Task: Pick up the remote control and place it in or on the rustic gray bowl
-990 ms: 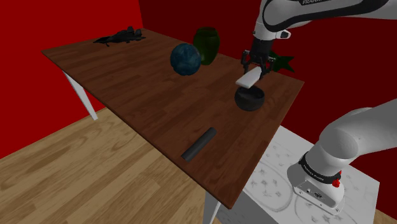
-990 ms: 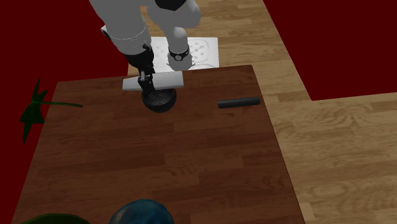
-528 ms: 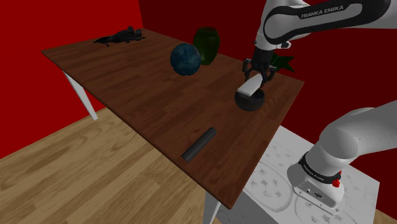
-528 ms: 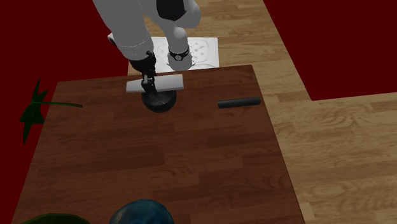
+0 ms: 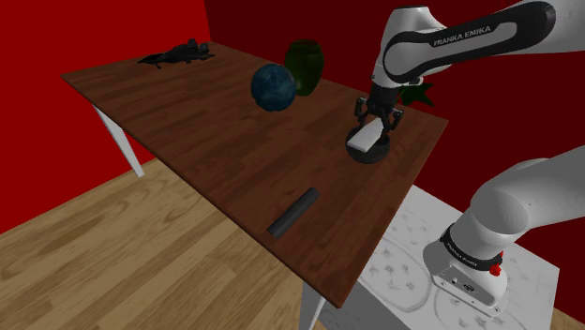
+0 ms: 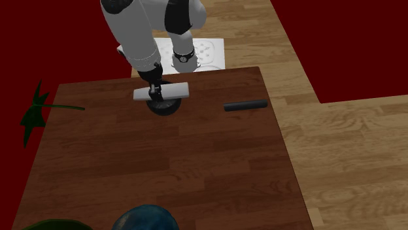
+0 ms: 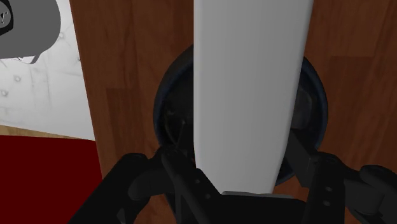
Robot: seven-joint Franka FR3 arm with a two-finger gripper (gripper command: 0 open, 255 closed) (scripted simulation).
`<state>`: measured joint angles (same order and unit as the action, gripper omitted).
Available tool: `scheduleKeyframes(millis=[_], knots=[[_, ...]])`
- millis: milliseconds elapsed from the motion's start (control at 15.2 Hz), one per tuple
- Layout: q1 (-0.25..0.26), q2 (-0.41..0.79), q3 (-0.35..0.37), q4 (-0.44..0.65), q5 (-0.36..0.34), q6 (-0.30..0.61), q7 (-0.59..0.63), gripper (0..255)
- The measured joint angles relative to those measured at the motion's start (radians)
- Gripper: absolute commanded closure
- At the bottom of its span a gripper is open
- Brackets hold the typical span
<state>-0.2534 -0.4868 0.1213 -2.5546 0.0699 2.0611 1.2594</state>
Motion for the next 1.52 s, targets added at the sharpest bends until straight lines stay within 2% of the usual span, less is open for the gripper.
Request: scheduleKeyframes(millis=[330, 396, 792, 1122, 1518], knots=[[0.0, 0.001, 0.0, -0.001, 0.0, 0.006, 0.0, 255], [0.0, 0.001, 0.0, -0.002, 0.0, 0.007, 0.0, 0], [0.0, 0.005, 0.0, -0.004, 0.0, 0.008, 0.0, 0], [0.0, -0.032, -0.005, 0.08, -0.002, -0.112, 0.002, 0], [-0.001, -0.033, -0.007, 0.097, -0.004, -0.131, 0.0, 0]])
